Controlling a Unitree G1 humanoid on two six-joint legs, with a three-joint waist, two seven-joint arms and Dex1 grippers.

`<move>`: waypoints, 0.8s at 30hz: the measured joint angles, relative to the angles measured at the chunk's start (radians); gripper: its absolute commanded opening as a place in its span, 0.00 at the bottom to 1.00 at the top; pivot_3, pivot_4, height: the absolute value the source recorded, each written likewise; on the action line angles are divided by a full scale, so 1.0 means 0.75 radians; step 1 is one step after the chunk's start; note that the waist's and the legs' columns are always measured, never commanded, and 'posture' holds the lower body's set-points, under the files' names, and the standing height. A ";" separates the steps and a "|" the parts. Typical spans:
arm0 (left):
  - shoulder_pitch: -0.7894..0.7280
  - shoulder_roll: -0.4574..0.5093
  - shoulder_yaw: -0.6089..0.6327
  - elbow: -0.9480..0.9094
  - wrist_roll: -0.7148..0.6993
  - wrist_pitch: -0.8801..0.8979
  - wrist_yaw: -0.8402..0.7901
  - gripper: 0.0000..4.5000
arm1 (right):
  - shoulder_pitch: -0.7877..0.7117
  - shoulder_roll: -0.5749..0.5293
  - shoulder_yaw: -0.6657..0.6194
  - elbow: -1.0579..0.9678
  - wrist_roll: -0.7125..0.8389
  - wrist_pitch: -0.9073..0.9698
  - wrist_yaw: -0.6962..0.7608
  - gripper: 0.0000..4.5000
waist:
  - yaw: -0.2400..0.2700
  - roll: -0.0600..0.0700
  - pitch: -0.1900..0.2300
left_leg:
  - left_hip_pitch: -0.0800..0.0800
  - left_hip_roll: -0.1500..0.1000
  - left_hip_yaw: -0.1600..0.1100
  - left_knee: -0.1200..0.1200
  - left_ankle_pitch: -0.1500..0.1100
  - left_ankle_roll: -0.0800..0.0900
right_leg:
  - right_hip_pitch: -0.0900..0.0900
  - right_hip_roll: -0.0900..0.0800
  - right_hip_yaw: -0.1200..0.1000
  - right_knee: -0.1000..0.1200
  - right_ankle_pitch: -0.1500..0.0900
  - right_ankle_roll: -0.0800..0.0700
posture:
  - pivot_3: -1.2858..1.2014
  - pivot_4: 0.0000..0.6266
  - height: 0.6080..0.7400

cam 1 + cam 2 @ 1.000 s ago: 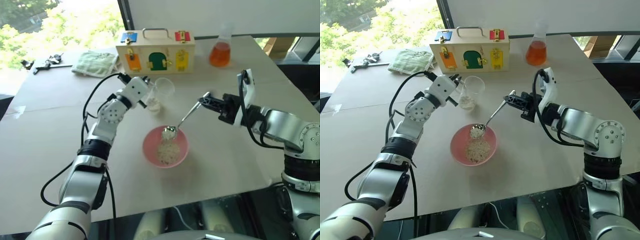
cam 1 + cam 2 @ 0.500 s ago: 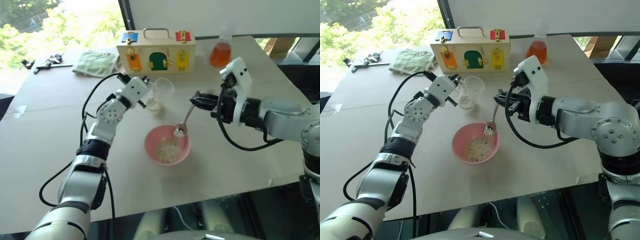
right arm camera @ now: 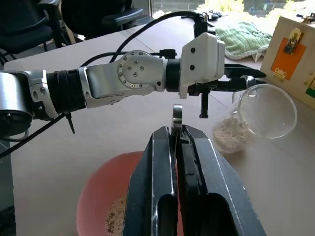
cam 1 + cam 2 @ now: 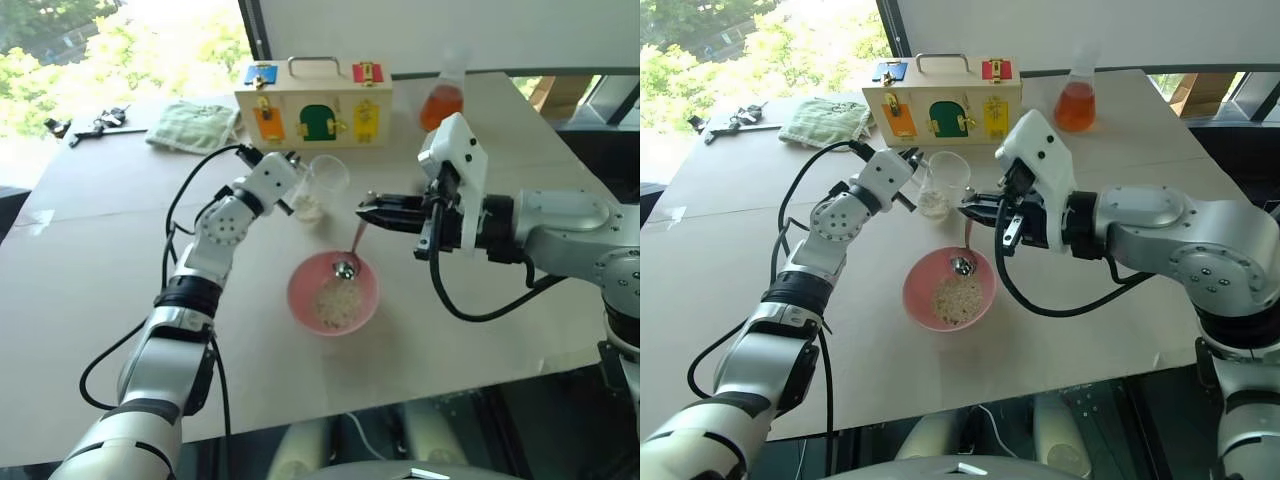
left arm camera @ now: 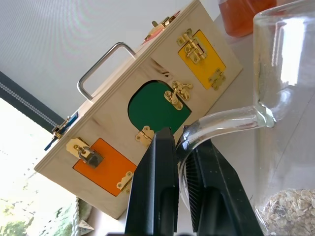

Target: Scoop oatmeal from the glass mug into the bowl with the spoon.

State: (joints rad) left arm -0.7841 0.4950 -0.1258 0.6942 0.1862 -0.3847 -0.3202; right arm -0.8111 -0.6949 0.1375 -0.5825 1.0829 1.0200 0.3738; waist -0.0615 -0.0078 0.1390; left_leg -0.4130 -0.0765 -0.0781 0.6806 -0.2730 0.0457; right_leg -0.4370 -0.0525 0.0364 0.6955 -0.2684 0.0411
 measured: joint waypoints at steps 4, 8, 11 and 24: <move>0.000 0.000 0.000 0.000 0.000 -0.001 0.000 0.02 | 0.004 0.010 0.026 -0.009 -0.136 -0.122 0.166 0.00 | 0.001 0.000 0.000 | 0.000 0.000 0.000 0.000 0.000 0.000 | 0.000 0.000 0.000 0.000 0.000 0.000 | 0.52 0.24 1.00; 0.001 0.000 0.000 -0.001 0.000 -0.001 0.000 0.02 | 0.067 0.012 0.036 -0.005 -0.230 -0.194 0.285 0.00 | 0.003 -0.001 -0.001 | 0.000 0.000 0.000 0.001 0.000 0.000 | 0.000 0.000 0.000 0.000 0.000 0.000 | 0.52 0.24 1.00; 0.003 0.001 0.000 -0.002 0.001 -0.001 0.000 0.02 | 0.098 0.080 -0.001 0.045 -0.170 -0.162 0.259 0.00 | 0.002 -0.001 -0.001 | 0.000 0.000 -0.001 0.001 0.000 0.000 | 0.000 0.000 0.000 0.001 0.000 0.000 | 0.52 0.24 1.00; 0.025 -0.029 0.044 -0.012 -0.061 0.046 -0.002 0.02 | -0.144 0.315 -0.489 0.640 0.190 -0.037 -0.345 0.00 | 0.010 -0.002 -0.001 | -0.001 -0.001 -0.002 0.001 0.000 0.000 | -0.001 0.000 0.001 0.001 0.000 0.000 | 0.52 0.24 1.00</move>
State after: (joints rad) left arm -0.7655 0.4733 -0.0929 0.6853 0.1404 -0.3503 -0.3216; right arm -0.9188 -0.4584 -0.2292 -0.1028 1.2257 0.9922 0.1153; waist -0.0538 -0.0093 0.1382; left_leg -0.4138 -0.0773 -0.0796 0.6815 -0.2730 0.0455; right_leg -0.4378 -0.0525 0.0370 0.6961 -0.2683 0.0412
